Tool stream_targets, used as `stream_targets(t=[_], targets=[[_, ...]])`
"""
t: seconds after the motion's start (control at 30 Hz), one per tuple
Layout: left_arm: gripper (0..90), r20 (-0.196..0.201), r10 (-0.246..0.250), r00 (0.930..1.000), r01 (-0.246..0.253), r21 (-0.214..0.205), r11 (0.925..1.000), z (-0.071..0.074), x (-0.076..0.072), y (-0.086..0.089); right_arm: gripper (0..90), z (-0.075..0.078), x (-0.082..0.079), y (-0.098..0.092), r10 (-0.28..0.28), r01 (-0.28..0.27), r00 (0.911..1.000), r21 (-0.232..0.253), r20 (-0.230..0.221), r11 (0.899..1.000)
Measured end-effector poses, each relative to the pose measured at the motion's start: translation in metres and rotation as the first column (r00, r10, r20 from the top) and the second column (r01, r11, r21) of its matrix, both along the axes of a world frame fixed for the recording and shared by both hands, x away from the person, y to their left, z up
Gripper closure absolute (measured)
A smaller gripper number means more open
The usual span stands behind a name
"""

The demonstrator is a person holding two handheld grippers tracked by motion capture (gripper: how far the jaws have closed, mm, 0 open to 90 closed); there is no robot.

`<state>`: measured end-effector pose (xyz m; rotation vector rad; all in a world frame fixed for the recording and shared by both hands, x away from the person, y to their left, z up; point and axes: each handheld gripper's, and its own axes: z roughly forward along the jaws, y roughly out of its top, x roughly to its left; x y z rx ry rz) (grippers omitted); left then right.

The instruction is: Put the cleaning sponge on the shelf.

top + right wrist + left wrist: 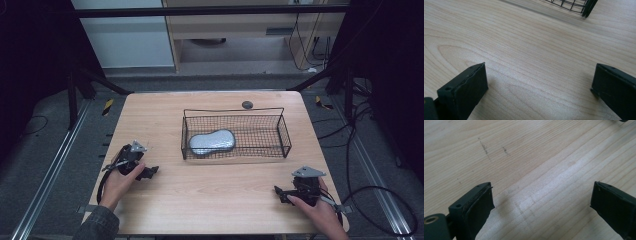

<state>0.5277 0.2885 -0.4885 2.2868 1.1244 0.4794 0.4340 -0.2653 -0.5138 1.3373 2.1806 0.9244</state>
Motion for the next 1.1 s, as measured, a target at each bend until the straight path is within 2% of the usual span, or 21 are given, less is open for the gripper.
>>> stream_targets(t=[0.07, 0.2, 0.27, 0.47, 0.77, 0.9, 0.97, 1.1], targets=[[3.7, 0.015, 0.009, 0.9998, -0.009, 0.002, 1.0000, -0.001, 0.003, 0.001, 0.3, 0.000, 0.000, 0.000, 0.001, -0.001, 1.0000, 0.001, 0.001, 1.000], [3.9, 0.034, 0.038, 0.9987, -0.036, -0.038, 0.9986, -0.003, 0.009, 0.005, 0.3, 0.000, 0.000, 0.000, 0.000, 0.000, 1.0000, 0.001, 0.001, 1.000], [3.8, 0.040, 0.052, 0.9978, -0.051, -0.036, 0.9981, -0.005, 0.011, 0.006, 0.3, 0.000, 0.000, 0.000, 0.000, 0.000, 1.0000, 0.000, 0.000, 1.000], [3.5, 0.036, 0.067, 0.9971, -0.066, -0.052, 0.9965, -0.010, 0.016, 0.008, 0.3, 0.000, 0.000, 0.000, 0.000, 0.000, 1.0000, 0.000, 0.000, 1.000], [0.7, 0.034, 0.065, 0.9973, -0.061, -0.090, 0.9940, -0.015, 0.019, 0.009, 0.3, 0.000, 0.000, 0.000, 0.001, -0.001, 1.0000, 0.001, 0.000, 1.000], [0.0, 0.045, 0.058, 0.9973, -0.053, -0.103, 0.9933, -0.016, 0.020, 0.009, 0.3, 0.000, 0.000, 0.000, 0.002, -0.002, 1.0000, 0.001, 0.001, 1.000], [0.0, 0.071, 0.058, 0.9958, -0.049, -0.124, 0.9911, -0.019, 0.019, 0.010, 0.3, 0.000, 0.000, 0.000, 0.002, -0.002, 1.0000, 0.001, 0.001, 1.000], [0.0, 0.073, 0.059, 0.9956, -0.049, -0.126, 0.9908, -0.019, 0.019, 0.010, 0.3, 0.000, 0.000, 0.000, 0.002, -0.002, 1.0000, 0.001, 0.000, 1.000]])
